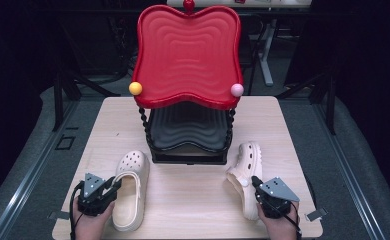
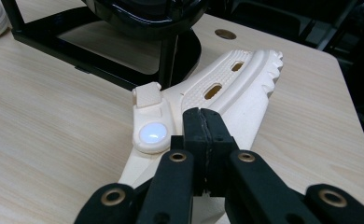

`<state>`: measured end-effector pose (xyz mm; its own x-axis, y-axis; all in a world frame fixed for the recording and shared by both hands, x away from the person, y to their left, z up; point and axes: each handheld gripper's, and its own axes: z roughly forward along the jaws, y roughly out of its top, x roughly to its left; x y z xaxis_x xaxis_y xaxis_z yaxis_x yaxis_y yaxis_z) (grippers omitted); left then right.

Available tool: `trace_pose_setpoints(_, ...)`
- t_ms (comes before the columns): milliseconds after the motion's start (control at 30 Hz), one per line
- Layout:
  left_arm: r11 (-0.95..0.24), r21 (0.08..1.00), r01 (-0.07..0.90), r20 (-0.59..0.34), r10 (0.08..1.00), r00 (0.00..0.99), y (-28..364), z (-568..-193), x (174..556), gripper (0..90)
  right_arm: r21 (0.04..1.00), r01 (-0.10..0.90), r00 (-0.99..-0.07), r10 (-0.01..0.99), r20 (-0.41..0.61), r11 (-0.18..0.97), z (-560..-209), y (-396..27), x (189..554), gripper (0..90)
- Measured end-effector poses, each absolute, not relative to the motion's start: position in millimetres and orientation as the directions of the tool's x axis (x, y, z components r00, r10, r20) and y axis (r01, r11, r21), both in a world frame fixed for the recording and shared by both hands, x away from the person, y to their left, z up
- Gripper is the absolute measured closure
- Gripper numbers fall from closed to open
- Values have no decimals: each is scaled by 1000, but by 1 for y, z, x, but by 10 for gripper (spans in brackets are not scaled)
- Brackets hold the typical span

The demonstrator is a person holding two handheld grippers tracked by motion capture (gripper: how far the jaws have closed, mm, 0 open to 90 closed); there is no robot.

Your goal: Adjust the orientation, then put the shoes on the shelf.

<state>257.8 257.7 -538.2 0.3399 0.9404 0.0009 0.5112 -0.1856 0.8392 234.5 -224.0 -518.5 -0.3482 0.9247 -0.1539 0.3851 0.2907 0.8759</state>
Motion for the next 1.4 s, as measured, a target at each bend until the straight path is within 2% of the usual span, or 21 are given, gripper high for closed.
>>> trace_pose_setpoints(67, -174, 849, 499, -15, 936, 353, 260, -539, 258, 658, 874, 396, -347, 927, -142, 282, -518, -227, 234, 900)
trace_pose_setpoints(400, -189, 857, 479, -3, 928, 372, 262, -539, 257, 608, 875, 420, -314, 943, -107, 239, -514, -241, 232, 900)
trace_pose_setpoints(867, -184, 870, 458, -15, 917, 397, 263, -538, 257, 631, 864, 497, -155, 988, 3, 76, -520, -294, 236, 900)
trace_pose_setpoints(967, -179, 870, 459, -20, 918, 396, 263, -539, 257, 629, 839, 543, -136, 990, 39, 42, -529, -303, 243, 900)
trace_pose_setpoints(1033, -177, 870, 460, -18, 921, 389, 263, -539, 257, 620, 821, 571, -155, 983, 101, 5, -535, -308, 247, 900)
trace_pose_setpoints(1133, -173, 869, 463, -20, 923, 383, 263, -539, 257, 602, 804, 595, -139, 984, 109, -5, -542, -309, 253, 900)
trace_pose_setpoints(1167, -167, 869, 465, -29, 923, 385, 264, -539, 257, 597, 773, 634, -135, 984, 119, -6, -549, -313, 258, 900)
trace_pose_setpoints(1267, -167, 870, 464, -28, 922, 386, 264, -539, 257, 593, 780, 624, -107, 986, 124, -30, -548, -314, 260, 900)
trace_pose_setpoints(1400, -165, 870, 465, -32, 922, 386, 265, -539, 258, 586, 812, 583, -77, 993, 84, -23, -540, -311, 254, 897)
